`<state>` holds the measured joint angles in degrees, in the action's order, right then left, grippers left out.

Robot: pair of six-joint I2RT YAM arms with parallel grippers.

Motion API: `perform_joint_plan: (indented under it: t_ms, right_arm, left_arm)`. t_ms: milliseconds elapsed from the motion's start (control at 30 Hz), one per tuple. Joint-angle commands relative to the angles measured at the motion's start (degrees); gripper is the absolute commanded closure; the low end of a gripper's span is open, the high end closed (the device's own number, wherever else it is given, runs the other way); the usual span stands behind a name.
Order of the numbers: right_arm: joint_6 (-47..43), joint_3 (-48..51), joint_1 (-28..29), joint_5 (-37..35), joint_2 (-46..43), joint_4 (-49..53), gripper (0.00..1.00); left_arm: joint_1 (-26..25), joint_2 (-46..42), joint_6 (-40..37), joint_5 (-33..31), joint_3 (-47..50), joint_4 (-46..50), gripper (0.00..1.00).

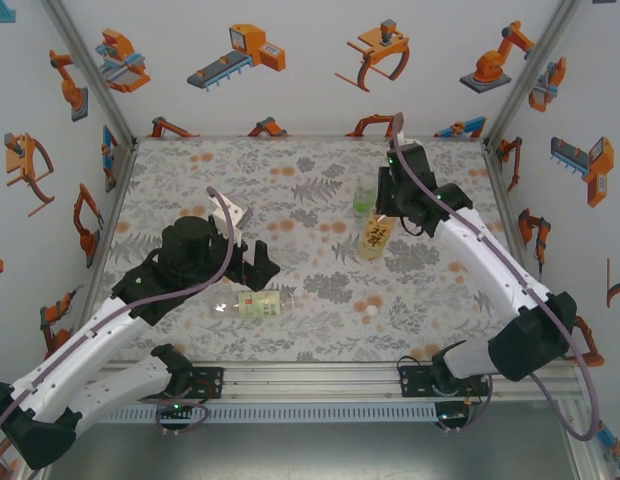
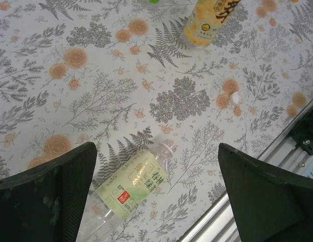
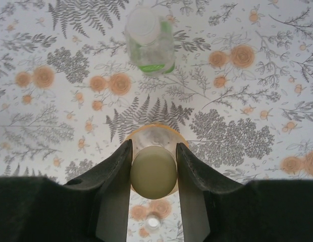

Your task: Screw on the bottle caps

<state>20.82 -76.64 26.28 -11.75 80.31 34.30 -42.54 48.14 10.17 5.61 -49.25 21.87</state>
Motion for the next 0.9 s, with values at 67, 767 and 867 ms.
perform_joint_plan:
  t_ms: [67,767,867]
  right_arm:
    - [-6.8,-0.9,-1.4,4.7,2.0,-8.3,0.83]
    - [-9.5,-12.8,-0.5,16.8,16.7,-8.4,0.87]
    - [-9.5,-17.2,-0.5,14.3,20.1,-7.0,0.87]
  left_arm:
    - [0.4,0.6,1.8,1.8,1.3,-2.4,0.03]
    - [0.8,7.7,-1.8,3.6,-2.6,-2.6,0.03]
    - [0.8,7.9,-2.1,3.7,-2.8,-2.6,0.03]
